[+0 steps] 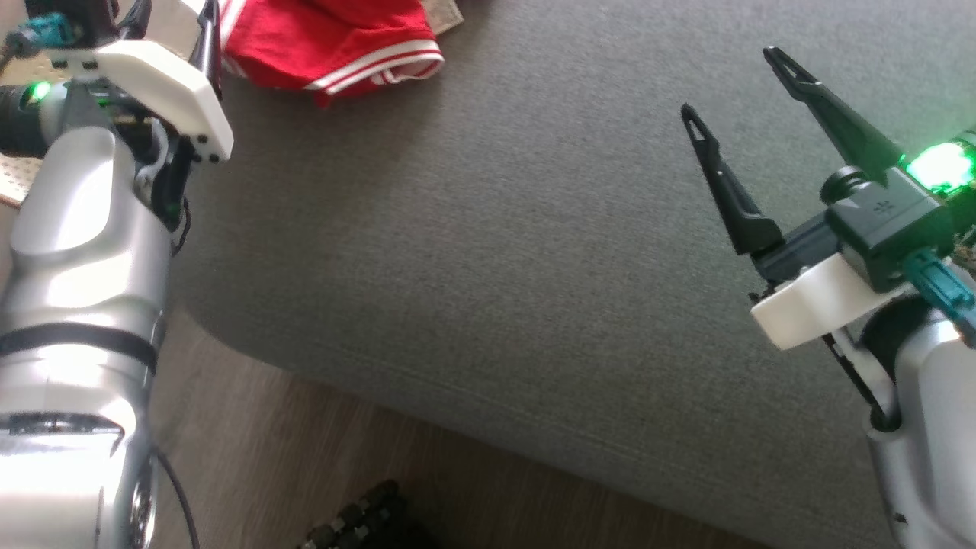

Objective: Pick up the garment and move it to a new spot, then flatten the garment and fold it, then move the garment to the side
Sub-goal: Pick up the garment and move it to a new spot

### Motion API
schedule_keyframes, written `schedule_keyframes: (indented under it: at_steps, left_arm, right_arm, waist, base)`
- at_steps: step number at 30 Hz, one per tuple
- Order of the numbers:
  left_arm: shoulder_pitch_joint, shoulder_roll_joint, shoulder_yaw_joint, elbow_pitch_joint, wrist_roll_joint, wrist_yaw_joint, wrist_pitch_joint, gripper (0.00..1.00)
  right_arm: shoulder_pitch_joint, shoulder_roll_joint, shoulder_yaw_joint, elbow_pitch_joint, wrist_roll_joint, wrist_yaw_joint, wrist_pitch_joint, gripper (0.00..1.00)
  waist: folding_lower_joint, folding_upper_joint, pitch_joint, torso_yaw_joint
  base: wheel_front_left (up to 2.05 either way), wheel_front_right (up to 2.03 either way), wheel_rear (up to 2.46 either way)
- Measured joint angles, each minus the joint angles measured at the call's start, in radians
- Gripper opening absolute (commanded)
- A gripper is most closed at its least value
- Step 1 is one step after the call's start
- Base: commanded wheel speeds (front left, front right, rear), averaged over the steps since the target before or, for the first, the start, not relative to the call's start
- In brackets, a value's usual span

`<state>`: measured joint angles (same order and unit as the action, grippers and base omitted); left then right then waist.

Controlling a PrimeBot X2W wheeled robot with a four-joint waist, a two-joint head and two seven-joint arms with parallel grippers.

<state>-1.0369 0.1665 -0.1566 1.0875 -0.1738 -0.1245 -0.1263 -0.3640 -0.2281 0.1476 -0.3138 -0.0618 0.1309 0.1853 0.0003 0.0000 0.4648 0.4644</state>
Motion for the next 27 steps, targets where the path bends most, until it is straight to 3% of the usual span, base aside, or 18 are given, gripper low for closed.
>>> schedule_keyframes:
  at_steps: [16, 17, 18, 22, 27]
  left_arm:
    - [-0.081, -0.035, -0.067, 0.177, -0.230, -0.008, 0.142, 1.00]
    - [-0.081, -0.040, -0.070, 0.179, -0.242, -0.008, 0.157, 0.69]
    - [-0.082, -0.044, -0.081, 0.179, -0.251, -0.008, 0.170, 0.00]
    - [-0.093, -0.044, -0.120, 0.176, -0.285, -0.008, 0.216, 0.00]
    - [-0.092, -0.019, -0.127, 0.174, -0.297, -0.008, 0.123, 0.00]
  right_arm:
    - [-0.067, -0.028, 0.039, -0.099, -0.026, 0.000, 0.062, 1.00]
    - [-0.067, -0.028, 0.038, -0.100, -0.026, 0.000, 0.062, 1.00]
    - [-0.067, -0.029, 0.036, -0.100, -0.026, 0.000, 0.062, 1.00]
    - [-0.067, -0.029, 0.030, -0.097, -0.027, 0.000, 0.061, 1.00]
    - [-0.066, -0.025, 0.022, -0.071, -0.026, 0.000, 0.042, 1.00]
  waist:
    - [-0.0002, 0.0000, 0.109, -0.093]
    - [-0.0002, 0.0000, 0.111, -0.093]
    - [-0.0002, 0.0000, 0.111, -0.092]
    - [-0.0002, 0.0000, 0.103, -0.087]
    - [-0.0002, 0.0000, 0.072, -0.082]
  base:
    - [0.00, 0.00, 0.00]
    - [0.00, 0.00, 0.00]
    - [0.00, 0.00, 0.00]
    - [0.00, 0.00, 0.00]
    - [0.00, 0.00, 0.00]
